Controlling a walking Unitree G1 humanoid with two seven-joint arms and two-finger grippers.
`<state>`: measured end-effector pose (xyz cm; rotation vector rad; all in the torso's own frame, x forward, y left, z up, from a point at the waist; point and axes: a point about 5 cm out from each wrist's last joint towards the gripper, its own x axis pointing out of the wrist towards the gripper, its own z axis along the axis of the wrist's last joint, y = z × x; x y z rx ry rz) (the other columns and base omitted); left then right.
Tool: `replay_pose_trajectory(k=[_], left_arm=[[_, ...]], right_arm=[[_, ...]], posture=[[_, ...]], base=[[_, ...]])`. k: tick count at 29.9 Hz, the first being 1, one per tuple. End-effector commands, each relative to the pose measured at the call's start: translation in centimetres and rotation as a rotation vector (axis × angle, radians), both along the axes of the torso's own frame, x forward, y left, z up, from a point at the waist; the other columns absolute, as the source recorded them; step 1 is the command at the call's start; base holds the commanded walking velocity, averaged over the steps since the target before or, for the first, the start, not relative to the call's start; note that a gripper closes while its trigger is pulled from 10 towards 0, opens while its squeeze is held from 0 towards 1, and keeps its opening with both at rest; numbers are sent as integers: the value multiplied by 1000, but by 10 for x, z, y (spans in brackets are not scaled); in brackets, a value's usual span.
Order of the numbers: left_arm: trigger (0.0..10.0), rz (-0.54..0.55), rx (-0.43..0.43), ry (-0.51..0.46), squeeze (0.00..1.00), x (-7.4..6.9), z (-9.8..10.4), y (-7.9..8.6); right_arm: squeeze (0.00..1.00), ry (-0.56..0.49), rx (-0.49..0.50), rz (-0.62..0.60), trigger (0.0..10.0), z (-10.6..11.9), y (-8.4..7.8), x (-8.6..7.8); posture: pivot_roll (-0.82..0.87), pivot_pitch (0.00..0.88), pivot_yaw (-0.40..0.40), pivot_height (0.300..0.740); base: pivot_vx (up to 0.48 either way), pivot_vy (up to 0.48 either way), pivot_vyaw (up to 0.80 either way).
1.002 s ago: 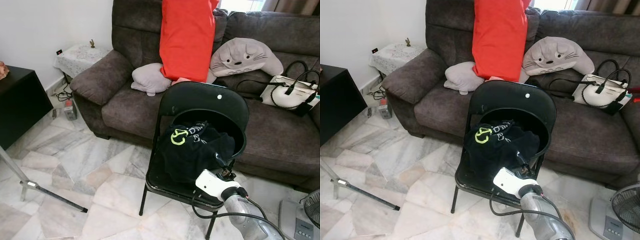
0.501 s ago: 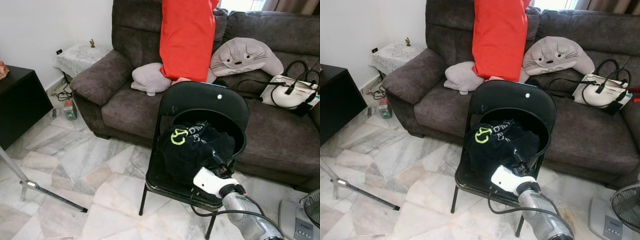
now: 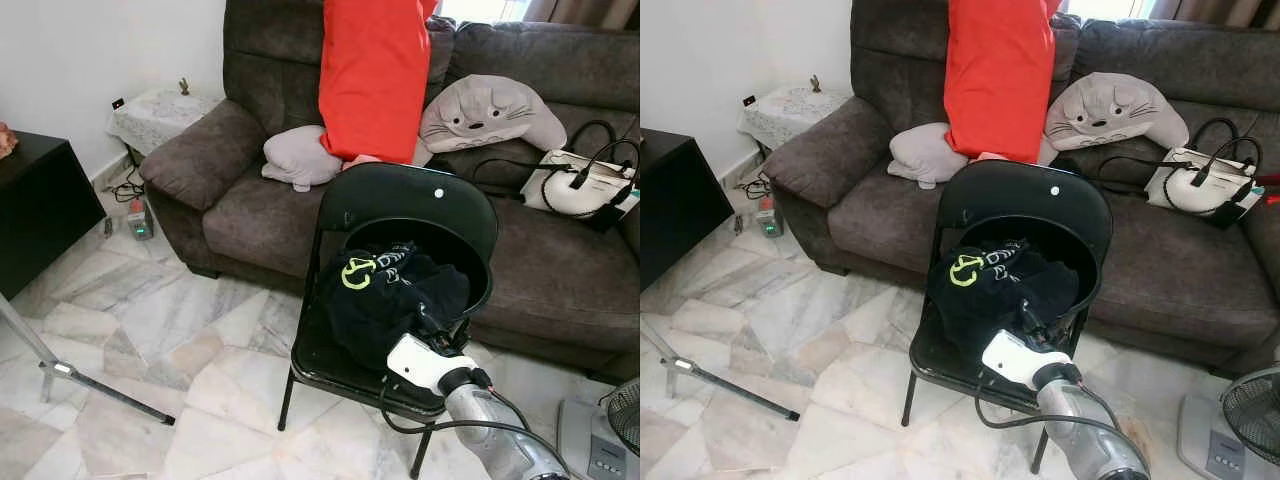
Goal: Hang hanger
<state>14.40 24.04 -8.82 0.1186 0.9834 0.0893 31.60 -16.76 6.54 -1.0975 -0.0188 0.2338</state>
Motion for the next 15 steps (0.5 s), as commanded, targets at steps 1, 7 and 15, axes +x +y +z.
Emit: replay_pose_trajectory(k=[1,7,15], left_arm=[[10000,0,-2,18,0,-4,-1,1],[10000,-4,-2,19,0,-3,-1,1],[10000,-7,-1,19,0,-3,-1,1]], right_arm=[[0,4,11,8,0,-1,2,-1],[0,-35,24,9,0,5,2,1],[0,-277,101,-56,0,59,-16,12]], posture=[[0,98,-2,740],[-3,97,0,740],[-8,99,-2,740]], base=[[0,0,0],[0,0,0],[0,0,0]])
